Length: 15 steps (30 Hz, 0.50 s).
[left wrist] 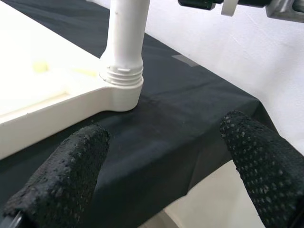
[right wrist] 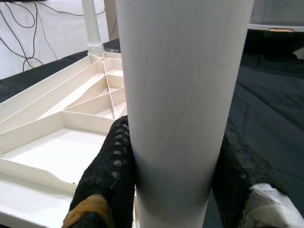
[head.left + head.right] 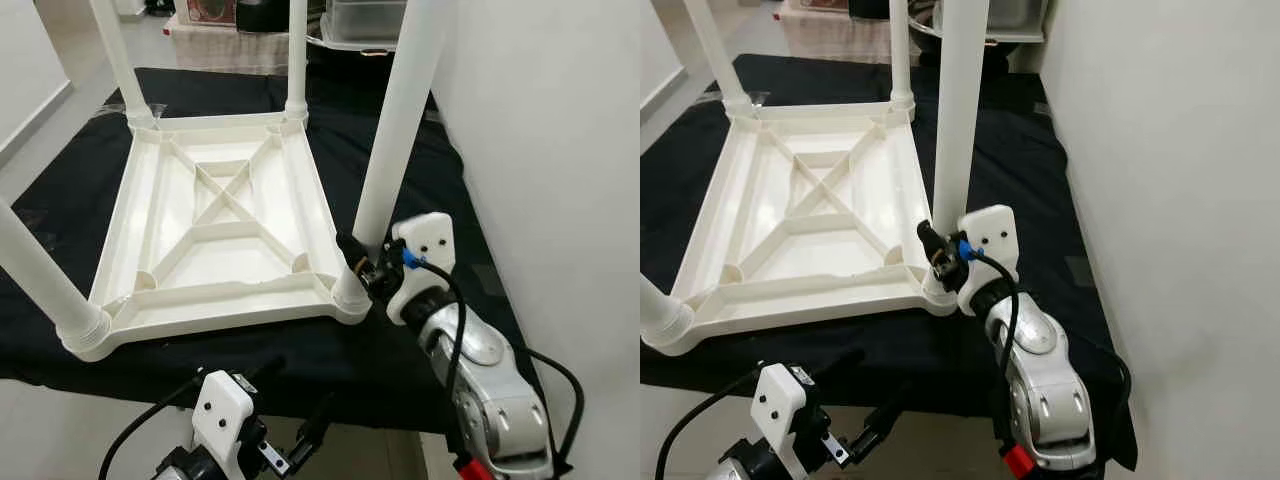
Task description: Building children table
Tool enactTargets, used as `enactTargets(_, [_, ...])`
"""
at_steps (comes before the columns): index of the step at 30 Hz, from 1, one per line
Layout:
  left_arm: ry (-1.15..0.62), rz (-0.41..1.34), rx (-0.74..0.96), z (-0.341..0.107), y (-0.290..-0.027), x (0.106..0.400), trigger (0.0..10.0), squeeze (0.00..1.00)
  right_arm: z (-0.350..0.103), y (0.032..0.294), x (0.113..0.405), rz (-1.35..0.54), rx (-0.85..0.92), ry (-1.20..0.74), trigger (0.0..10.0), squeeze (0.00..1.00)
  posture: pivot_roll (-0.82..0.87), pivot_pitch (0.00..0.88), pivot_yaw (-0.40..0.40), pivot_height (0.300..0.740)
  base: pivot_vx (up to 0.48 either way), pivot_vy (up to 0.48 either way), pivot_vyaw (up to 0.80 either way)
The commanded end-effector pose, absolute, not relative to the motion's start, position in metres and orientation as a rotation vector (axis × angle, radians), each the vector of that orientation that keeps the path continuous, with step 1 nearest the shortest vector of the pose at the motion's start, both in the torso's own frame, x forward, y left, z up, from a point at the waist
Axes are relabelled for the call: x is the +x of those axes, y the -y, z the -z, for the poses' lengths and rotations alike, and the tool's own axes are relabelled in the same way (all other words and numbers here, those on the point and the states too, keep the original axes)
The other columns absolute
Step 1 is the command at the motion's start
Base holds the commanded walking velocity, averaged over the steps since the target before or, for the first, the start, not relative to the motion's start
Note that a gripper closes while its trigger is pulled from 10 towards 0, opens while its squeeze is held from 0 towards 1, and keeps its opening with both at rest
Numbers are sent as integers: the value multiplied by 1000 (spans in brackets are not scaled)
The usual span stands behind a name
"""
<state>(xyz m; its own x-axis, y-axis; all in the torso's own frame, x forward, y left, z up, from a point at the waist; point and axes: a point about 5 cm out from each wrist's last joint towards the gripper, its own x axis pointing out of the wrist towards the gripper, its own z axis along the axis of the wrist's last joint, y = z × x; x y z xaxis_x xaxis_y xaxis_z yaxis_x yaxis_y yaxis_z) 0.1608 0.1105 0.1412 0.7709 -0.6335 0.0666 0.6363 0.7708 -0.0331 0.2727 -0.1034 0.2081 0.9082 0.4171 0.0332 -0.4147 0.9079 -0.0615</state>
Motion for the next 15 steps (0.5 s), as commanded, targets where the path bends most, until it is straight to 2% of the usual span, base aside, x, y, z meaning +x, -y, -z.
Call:
enactTargets(1, [32,698,-52,-138,-110,159,10000,0,-171,110,277,-414,-66,-153,9882,0,0,217,-60,740,0,0,0])
enactTargets(4, [33,695,-53,-138,-110,159,10000,0,-177,106,279,-465,-77,-107,10000,0,2,211,-56,740,0,0,0])
enactTargets(5, [33,694,-54,-138,-111,159,10000,0,-188,99,280,-587,-54,-48,10000,1000,2,211,-56,740,0,0,0])
enactTargets(9, [33,694,-54,-137,-111,159,10000,0,-208,89,278,-695,3,43,10000,1000,6,205,-53,740,0,0,0])
enactTargets(10, [33,698,-55,-137,-110,160,10000,0,-227,85,271,-925,34,115,10000,1000,9,205,-52,740,0,0,0])
enactTargets(11, [33,698,-56,-137,-110,160,10000,0,-234,85,267,-1037,9,145,10000,1000,9,205,-52,740,0,0,0])
enactTargets(15, [35,698,-55,-137,-110,160,10000,0,-246,88,266,-1175,-29,178,10000,1000,18,205,-50,740,0,0,0])
